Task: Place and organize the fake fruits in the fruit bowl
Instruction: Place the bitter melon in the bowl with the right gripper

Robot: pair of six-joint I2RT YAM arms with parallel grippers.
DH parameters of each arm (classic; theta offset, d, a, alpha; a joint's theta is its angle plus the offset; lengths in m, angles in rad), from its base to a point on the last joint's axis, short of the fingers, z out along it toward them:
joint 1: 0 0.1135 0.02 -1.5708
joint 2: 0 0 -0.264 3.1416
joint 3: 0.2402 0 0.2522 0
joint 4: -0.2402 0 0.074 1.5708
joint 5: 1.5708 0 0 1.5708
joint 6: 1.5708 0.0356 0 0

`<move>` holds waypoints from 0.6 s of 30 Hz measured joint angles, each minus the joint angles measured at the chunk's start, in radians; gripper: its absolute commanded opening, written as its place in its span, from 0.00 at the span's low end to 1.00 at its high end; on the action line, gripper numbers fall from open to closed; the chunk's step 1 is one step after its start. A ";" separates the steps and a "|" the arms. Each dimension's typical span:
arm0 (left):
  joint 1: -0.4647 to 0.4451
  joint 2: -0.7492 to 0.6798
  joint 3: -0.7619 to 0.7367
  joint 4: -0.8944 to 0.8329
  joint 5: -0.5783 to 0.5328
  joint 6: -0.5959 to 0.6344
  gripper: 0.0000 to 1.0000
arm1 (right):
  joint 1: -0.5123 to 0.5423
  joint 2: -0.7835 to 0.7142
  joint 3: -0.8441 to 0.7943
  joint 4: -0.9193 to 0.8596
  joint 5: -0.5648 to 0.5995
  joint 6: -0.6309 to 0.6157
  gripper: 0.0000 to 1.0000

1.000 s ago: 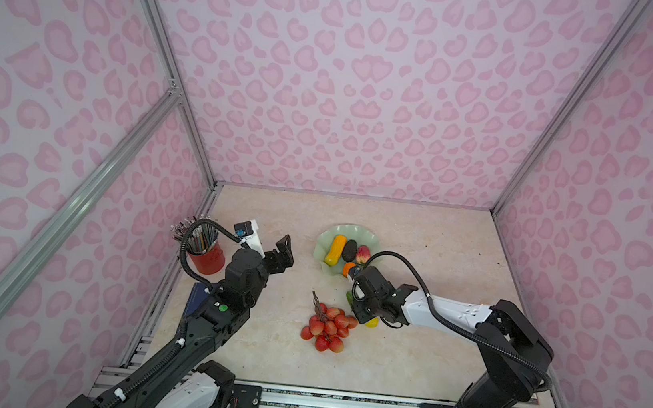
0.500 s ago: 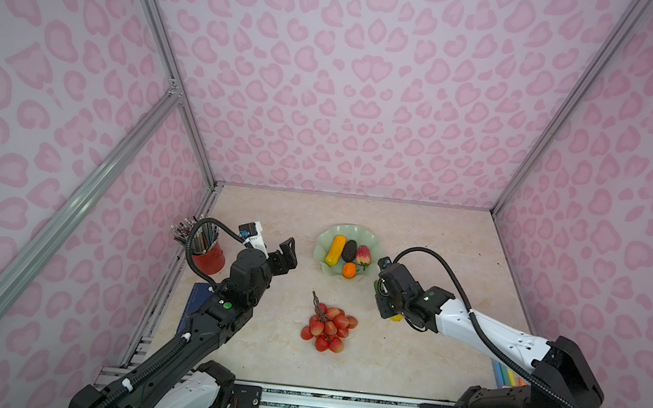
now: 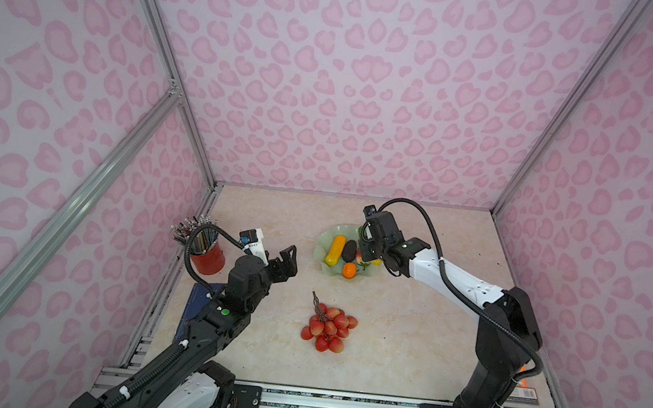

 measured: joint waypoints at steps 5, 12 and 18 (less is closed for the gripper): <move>0.002 0.016 -0.019 -0.001 0.067 -0.015 0.89 | -0.030 0.169 0.174 -0.024 0.022 -0.087 0.30; 0.002 0.080 -0.051 0.014 0.196 -0.053 0.86 | -0.037 0.293 0.269 -0.060 0.061 -0.153 0.44; -0.017 0.126 -0.076 0.060 0.295 -0.093 0.85 | -0.037 0.317 0.289 -0.082 0.066 -0.160 0.67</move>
